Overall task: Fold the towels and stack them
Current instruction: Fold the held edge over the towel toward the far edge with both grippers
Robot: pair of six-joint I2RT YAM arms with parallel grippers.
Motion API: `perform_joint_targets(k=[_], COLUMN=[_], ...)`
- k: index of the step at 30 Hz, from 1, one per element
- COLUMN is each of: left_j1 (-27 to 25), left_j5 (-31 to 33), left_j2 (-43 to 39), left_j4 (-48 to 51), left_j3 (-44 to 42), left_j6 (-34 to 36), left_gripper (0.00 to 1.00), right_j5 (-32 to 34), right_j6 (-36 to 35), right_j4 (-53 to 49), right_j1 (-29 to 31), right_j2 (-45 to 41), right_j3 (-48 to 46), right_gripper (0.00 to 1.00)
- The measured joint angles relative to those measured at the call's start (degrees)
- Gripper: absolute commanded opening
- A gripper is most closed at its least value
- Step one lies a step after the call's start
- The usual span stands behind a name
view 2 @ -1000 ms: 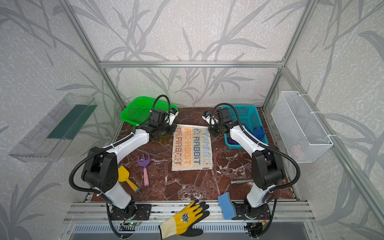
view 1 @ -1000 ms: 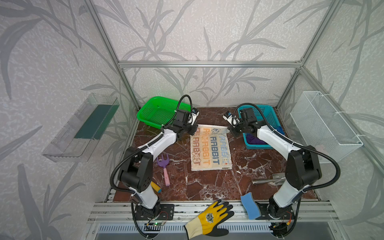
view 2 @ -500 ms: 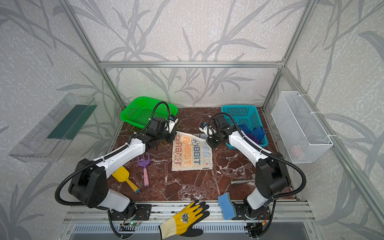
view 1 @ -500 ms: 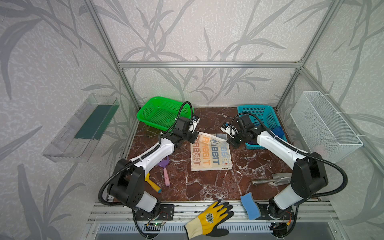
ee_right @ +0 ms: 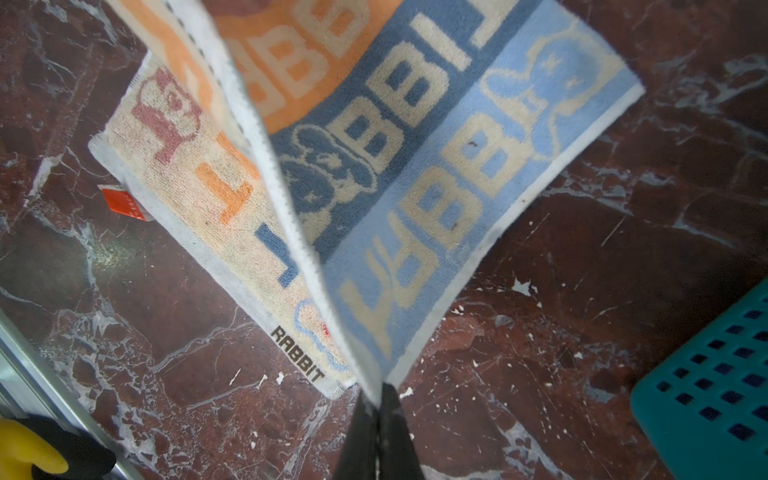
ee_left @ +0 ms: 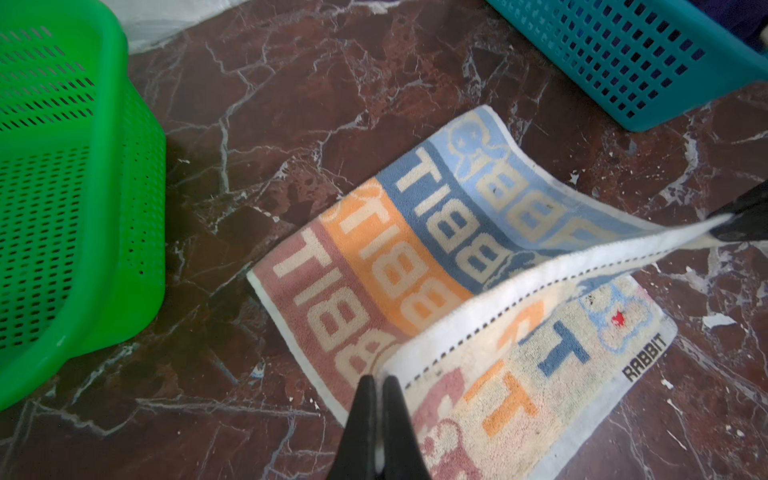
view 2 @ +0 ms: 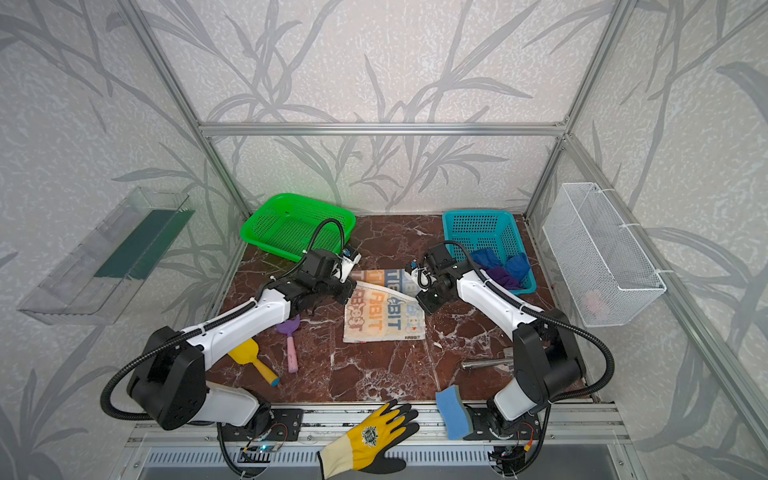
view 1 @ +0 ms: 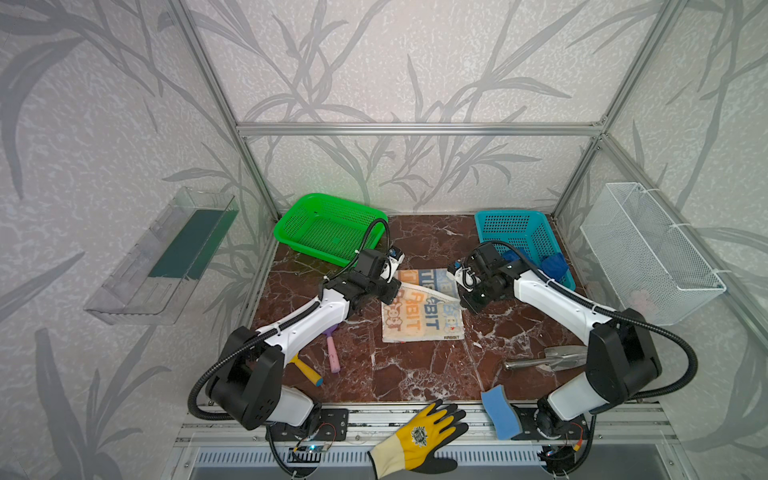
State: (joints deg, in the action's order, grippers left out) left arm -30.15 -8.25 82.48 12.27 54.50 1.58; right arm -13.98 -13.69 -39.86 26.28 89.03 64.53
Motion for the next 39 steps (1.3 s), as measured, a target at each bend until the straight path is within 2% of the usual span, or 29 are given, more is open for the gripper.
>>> perform_joint_targets(k=[11, 20, 31, 39], left_j1=[-1.0, -1.6, -2.6, -3.1], left_j5=[-0.8, -2.3, -3.9, -4.0], left_j2=[-4.9, -4.6, -0.6, -0.2], left_j4=[2.8, 3.6, 5.6, 6.4], left_j3=[-3.8, -6.3, -6.6, -6.8], left_j6=[-4.3, -7.3, -9.8, -11.6], left_gripper=[0.00, 0.00, 0.00, 0.00], right_j5=[0.0, 1.3, 2.1, 3.1], right_j6=[1.4, 2.3, 2.3, 2.3], right_j4=[-1.5, -2.8, -4.6, -5.2], right_j1=[2.7, 4.4, 5.8, 6.1], right_j2=[-1.3, 2.1, 5.8, 6.2], right_j3=[-1.2, -1.3, -1.3, -1.3], right_gripper=[0.00, 0.00, 0.00, 0.01])
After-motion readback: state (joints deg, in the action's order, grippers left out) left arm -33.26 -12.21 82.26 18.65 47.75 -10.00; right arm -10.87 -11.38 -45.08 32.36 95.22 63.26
